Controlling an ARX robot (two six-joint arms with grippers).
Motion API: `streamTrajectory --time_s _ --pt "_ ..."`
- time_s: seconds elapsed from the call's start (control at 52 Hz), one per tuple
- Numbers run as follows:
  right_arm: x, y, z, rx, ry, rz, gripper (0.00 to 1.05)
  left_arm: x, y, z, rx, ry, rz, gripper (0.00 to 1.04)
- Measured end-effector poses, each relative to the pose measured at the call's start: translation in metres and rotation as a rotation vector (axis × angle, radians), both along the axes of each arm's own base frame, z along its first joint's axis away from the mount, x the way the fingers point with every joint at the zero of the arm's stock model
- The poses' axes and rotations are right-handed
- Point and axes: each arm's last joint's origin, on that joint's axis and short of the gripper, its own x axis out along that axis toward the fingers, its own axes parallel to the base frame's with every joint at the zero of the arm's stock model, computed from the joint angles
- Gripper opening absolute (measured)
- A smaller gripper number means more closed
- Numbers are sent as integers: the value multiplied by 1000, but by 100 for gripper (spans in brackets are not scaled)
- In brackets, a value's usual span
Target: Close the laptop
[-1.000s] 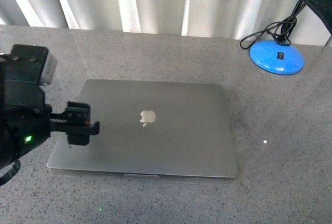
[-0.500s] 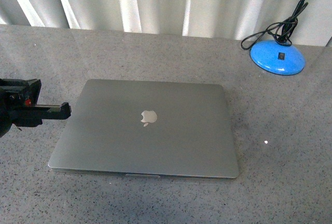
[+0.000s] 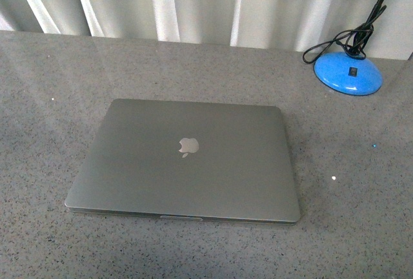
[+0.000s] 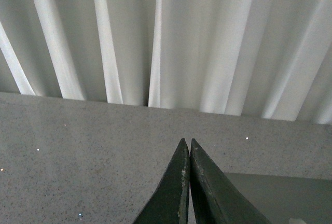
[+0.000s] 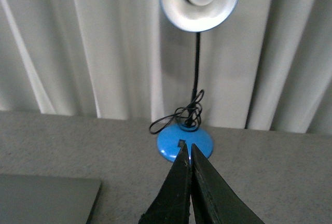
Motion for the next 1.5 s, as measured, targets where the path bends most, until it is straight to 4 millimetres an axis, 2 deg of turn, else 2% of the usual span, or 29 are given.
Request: streamTrajectory --time_s 0.115,0.365,1.269,1.346,1.5 --pt "-7 -2 -5 0 20 -7 1 -7 0 5 0 -8 0 4" --pt "-19 -2 1 1 -4 -6 1 -21 0 9 0 10 0 4" --pt "-49 -2 7 8 -25 -7 1 -43 0 10 0 6 0 4" --pt "-50 -2 7 8 -25 -7 1 -51 0 6 0 40 -3 4" --pt "-53 -2 7 8 -26 -7 1 -54 0 8 1 9 -2 4"
